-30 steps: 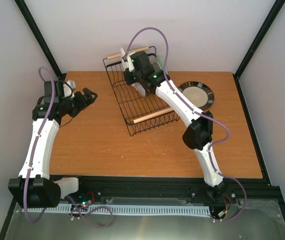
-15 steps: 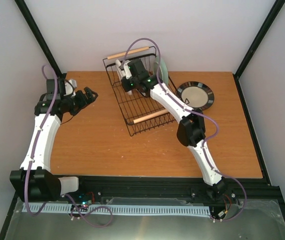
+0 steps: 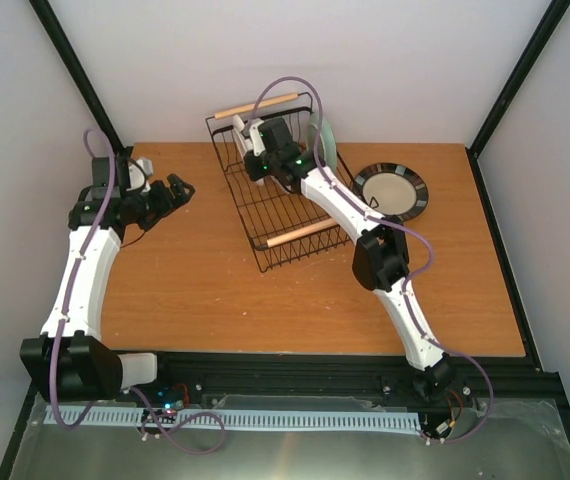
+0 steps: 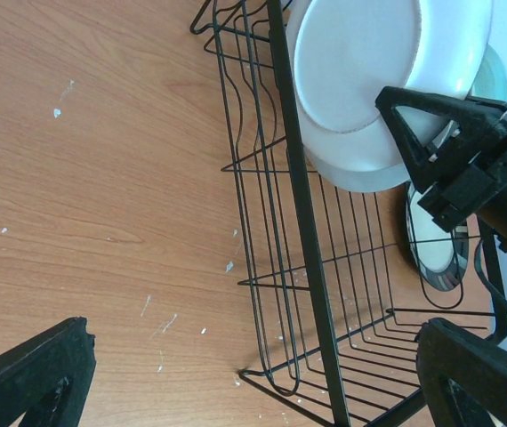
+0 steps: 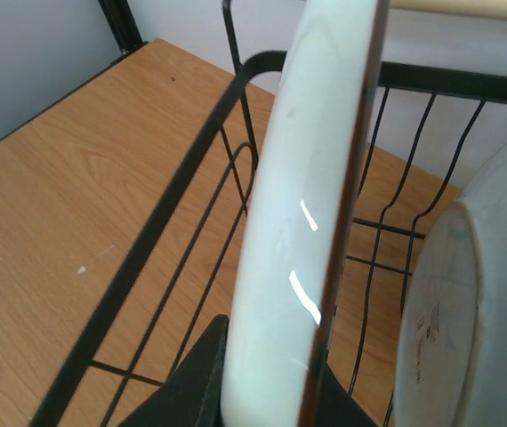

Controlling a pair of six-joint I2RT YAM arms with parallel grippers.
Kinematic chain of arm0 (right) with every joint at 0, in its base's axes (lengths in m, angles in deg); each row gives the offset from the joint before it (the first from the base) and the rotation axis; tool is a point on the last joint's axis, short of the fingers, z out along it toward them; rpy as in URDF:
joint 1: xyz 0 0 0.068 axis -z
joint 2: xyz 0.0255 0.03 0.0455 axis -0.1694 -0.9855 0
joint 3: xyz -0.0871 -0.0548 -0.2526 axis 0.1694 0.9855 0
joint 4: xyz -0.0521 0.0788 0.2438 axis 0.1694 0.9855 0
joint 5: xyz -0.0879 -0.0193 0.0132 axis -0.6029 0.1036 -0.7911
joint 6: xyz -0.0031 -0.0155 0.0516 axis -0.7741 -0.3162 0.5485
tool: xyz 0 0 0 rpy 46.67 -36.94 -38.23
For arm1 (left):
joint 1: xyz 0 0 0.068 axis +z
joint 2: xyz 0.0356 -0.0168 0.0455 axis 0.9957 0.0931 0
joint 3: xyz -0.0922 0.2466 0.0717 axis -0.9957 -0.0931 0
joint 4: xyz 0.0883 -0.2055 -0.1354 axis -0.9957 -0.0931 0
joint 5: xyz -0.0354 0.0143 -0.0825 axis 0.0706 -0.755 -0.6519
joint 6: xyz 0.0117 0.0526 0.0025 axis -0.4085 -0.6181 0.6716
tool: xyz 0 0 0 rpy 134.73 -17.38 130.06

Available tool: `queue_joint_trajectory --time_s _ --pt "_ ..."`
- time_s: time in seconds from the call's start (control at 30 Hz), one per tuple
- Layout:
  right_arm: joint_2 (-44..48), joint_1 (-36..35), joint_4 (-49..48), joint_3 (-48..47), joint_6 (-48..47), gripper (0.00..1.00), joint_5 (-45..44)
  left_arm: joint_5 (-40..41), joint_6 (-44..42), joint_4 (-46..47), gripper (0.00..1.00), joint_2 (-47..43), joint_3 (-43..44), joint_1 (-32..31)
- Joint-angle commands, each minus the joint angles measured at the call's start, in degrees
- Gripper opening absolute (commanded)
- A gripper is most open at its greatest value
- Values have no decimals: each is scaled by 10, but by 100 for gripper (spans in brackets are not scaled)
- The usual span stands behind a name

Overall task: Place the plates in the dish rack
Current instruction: Insert the plate into the dish rack.

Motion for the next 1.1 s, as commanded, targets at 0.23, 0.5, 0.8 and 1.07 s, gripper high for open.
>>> queue_joint_trajectory --time_s 0.23,0.5,0.8,1.07 --pt "-18 21 -91 -32 -4 3 -2 -6 -16 16 100 12 24 13" --pt "-37 24 -99 -36 -6 3 -5 -9 -19 14 100 21 33 16" --pt "-36 23 -84 -11 2 3 0 -10 -20 12 100 26 33 18" --pt "-32 15 -75 8 -2 12 -1 -11 -20 11 100 23 33 21"
